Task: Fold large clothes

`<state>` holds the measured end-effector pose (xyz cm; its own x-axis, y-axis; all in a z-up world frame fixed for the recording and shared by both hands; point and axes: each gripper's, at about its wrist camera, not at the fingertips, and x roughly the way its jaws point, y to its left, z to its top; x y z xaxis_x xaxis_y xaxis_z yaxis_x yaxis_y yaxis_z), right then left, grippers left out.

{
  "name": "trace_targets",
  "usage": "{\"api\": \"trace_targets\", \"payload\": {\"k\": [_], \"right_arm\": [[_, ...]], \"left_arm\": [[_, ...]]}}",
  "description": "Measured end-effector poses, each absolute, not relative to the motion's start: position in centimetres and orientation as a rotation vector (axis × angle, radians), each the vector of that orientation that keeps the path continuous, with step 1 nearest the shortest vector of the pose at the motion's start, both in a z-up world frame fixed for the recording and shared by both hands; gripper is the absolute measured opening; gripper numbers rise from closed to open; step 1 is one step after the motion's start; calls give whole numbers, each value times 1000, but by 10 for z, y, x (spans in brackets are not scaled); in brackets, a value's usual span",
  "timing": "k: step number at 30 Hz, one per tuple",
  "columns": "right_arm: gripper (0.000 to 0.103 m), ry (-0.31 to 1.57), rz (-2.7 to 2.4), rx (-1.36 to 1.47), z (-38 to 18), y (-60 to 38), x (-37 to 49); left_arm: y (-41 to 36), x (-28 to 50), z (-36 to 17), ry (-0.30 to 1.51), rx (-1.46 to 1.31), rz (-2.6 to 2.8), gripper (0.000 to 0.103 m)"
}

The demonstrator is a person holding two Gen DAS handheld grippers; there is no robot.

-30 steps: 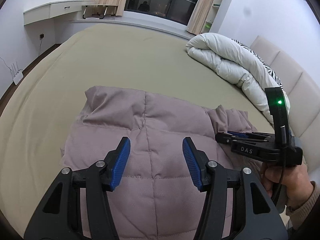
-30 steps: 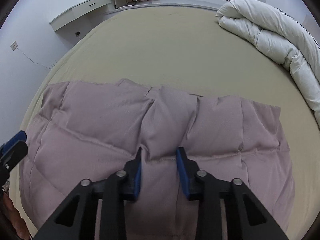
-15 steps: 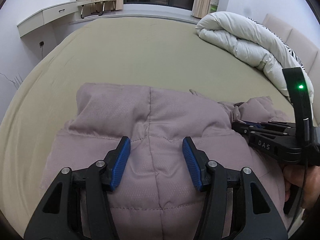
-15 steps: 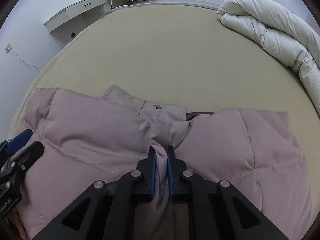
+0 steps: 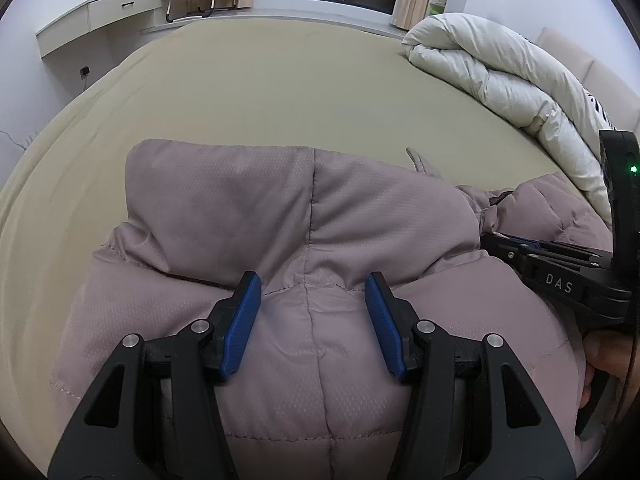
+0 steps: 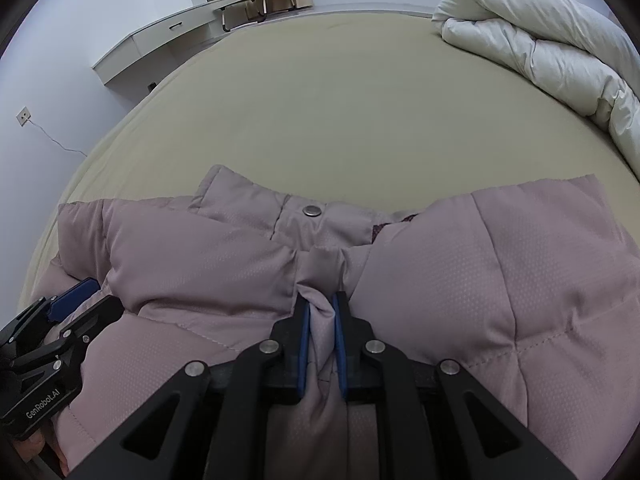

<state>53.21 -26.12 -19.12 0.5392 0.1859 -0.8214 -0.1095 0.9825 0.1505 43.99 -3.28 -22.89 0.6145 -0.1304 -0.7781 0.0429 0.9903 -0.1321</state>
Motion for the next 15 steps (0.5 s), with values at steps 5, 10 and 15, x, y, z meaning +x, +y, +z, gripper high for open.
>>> {"api": "trace_targets", "payload": {"k": [5,10,15], "right_arm": [[12,972,165,55,-194,-257,533],[12,959,153,41,-194,-252,530],[12,955,150,39,-194,-250,527]], "left_arm": [[-36,442,-235,910,-86,-84,53],[-39,442,-237,915,-72,-72,54],[-42,445,-238,921,-72,-67,54]]}}
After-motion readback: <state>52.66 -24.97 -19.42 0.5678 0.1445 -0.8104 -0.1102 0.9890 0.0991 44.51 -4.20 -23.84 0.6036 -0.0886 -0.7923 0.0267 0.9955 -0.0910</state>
